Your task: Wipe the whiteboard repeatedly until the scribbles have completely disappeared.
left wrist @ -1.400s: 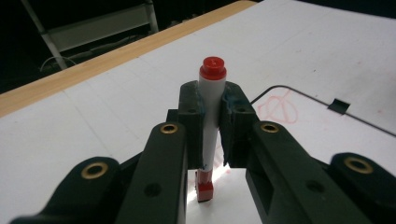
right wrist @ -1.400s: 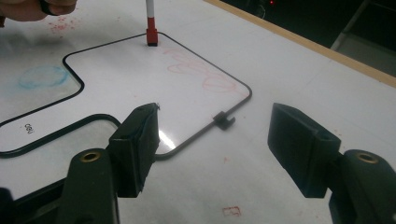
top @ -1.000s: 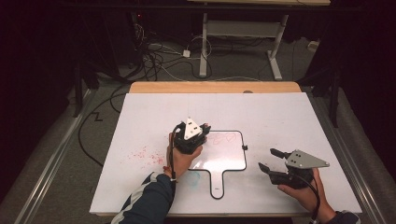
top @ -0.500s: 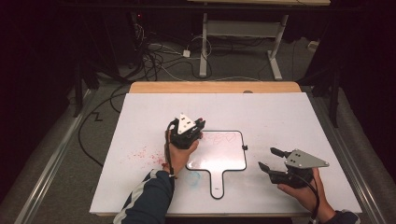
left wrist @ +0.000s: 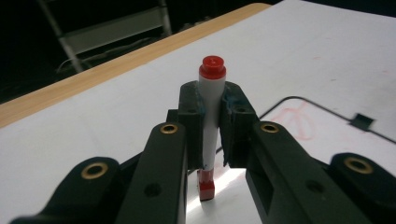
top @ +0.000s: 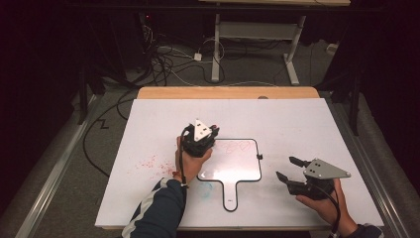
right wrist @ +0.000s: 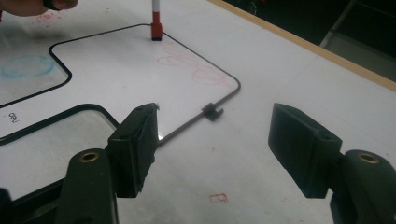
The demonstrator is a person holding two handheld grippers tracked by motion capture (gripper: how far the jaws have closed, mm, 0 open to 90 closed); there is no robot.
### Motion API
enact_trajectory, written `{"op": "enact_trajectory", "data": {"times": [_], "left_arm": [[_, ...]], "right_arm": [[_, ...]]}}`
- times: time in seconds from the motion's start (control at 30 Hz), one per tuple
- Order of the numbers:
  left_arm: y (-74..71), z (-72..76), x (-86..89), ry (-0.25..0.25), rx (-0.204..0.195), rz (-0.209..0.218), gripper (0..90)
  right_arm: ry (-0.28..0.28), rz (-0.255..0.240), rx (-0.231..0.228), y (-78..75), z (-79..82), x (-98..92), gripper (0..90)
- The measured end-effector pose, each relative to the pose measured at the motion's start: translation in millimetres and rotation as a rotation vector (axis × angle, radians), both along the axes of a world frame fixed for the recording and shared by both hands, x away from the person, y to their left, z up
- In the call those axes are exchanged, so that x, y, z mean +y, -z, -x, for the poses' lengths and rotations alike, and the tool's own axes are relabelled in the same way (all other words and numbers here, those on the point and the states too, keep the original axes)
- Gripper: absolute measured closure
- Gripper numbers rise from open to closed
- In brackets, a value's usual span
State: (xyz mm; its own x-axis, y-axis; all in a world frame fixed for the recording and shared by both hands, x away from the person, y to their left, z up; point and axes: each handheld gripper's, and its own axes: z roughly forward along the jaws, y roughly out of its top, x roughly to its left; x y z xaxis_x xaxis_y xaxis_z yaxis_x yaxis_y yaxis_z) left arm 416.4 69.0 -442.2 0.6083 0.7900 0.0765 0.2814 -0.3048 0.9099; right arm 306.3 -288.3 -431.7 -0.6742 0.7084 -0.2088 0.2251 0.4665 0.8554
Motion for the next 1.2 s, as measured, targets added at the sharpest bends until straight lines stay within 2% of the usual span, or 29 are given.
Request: {"op": "enact_trajectory", "data": {"times": [0.07,0.13,0.2,0.23,0.27,0.3,0.33,0.37,0.5,0.6,0.67,0.73,0.83,1.03,1.13,1.2], "left_arm": [[0.6,-2.9,9.5,-0.030,0.014,0.024,78.9],[1.0,-2.5,9.6,-0.039,0.026,0.034,78.9],[1.3,-1.7,4.0,-0.033,0.021,0.032,78.9],[2.0,-1.5,-5.8,-0.002,0.005,0.042,78.9],[2.0,-1.5,-5.8,-0.002,0.005,0.042,78.8],[2.1,-0.1,-12.1,0.001,0.010,0.042,78.8],[2.4,0.5,-24.6,0.025,0.017,0.059,78.9],[2.4,0.5,-24.6,0.025,0.017,0.059,78.8],[1.7,0.2,-49.9,0.083,0.027,0.078,78.9],[0.3,4.7,-66.7,0.133,0.025,0.062,78.9],[-0.8,5.3,-70.9,0.138,0.018,0.042,78.8],[-1.3,2.8,-68.5,0.122,0.018,0.034,78.9],[-3.3,-2.0,-59.8,0.073,0.011,-0.010,78.8],[-5.5,-11.6,-29.9,-0.019,0.038,-0.026,78.8],[-4.9,-13.8,-25.7,-0.032,0.044,-0.008,78.9],[-4.6,-13.0,-31.3,-0.031,0.036,-0.018,78.9]], "right_arm": [[0.007,0.005,-0.006,-0.8,0.2,-0.7,34.2],[0.008,0.006,-0.006,-0.9,0.2,-0.7,34.2],[0.009,0.005,-0.004,-0.8,0.5,-0.1,34.2],[0.008,0.005,-0.002,-0.8,0.6,0.4,34.2],[0.008,0.005,-0.002,-0.8,0.6,0.4,34.2],[0.003,0.007,-0.003,-0.4,0.3,1.4,34.2],[0.004,0.010,-0.002,-0.1,0.2,2.1,34.2],[0.003,0.010,0.000,0.3,0.1,2.5,34.2],[-0.002,0.012,0.004,1.0,0.1,2.7,34.1],[0.001,0.007,0.005,0.9,-0.5,1.0,34.1],[0.004,0.008,0.005,0.7,-0.2,-0.3,34.2],[0.007,0.011,0.004,0.6,0.2,-0.9,34.2],[0.015,0.018,0.002,0.0,1.0,-2.8,34.2],[0.039,0.016,0.001,-0.9,0.9,-6.7,34.1],[0.046,0.016,0.002,-1.1,0.5,-7.1,34.2],[0.044,0.018,0.001,-1.3,0.8,-6.8,34.2]]}}
